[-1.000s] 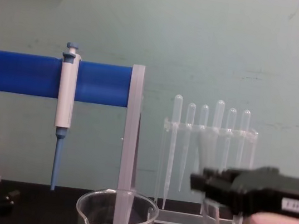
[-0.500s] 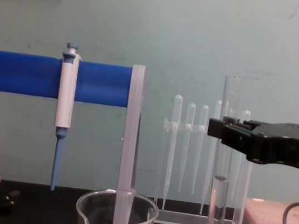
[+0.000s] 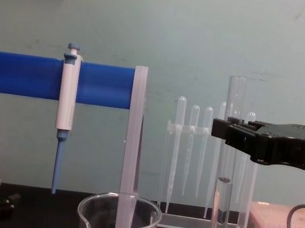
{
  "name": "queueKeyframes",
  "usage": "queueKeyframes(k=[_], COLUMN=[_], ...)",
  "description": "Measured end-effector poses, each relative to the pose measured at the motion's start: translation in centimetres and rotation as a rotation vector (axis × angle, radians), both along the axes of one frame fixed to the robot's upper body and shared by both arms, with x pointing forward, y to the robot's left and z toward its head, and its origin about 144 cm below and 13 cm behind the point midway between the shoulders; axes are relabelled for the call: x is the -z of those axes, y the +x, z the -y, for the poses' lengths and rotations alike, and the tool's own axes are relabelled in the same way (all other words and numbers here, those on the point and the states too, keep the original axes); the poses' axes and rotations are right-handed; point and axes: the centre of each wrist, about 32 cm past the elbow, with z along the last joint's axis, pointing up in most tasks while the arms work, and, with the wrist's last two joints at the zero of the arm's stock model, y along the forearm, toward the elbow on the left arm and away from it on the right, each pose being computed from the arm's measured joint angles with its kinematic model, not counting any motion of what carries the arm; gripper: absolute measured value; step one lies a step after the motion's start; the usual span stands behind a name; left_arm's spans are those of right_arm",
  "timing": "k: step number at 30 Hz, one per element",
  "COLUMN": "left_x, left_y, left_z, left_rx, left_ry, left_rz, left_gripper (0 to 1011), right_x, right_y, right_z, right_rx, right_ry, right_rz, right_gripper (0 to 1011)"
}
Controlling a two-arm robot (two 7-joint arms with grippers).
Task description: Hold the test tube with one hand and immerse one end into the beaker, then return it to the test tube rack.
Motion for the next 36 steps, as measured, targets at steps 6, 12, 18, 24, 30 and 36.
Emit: queueKeyframes(k=[6, 12, 18, 24, 30, 36], left_x=[0.00, 0.00, 0.00, 0.00, 0.00, 0.00], left_y=[0.00, 0.00, 0.00, 0.00, 0.00, 0.00], left_z=[0.00, 0.00, 0.00, 0.00, 0.00, 0.00], left_rx=[0.000, 0.000, 0.000, 0.000, 0.000, 0.000], left_ry=[0.000, 0.000, 0.000, 0.000, 0.000, 0.000], left_rz=[0.000, 0.000, 0.000, 0.000, 0.000, 0.000], left_gripper=[1000, 1000, 1000, 1000, 1000, 1000], right_x=[0.00, 0.00, 0.00, 0.00, -0.01, 0.00], right_y=[0.00, -0.01, -0.01, 0.00, 0.00, -0.01], right_z=[0.00, 0.01, 0.02, 0.02, 0.03, 0.02], right_rx=[0.000, -0.001, -0.001, -0.001, -0.001, -0.001], right_ry=[-0.001, -0.001, -0.002, -0.002, -0.002, -0.002], right_rz=[0.000, 0.000, 0.000, 0.000, 0.000, 0.000], right_gripper=[224, 224, 224, 224, 224, 224])
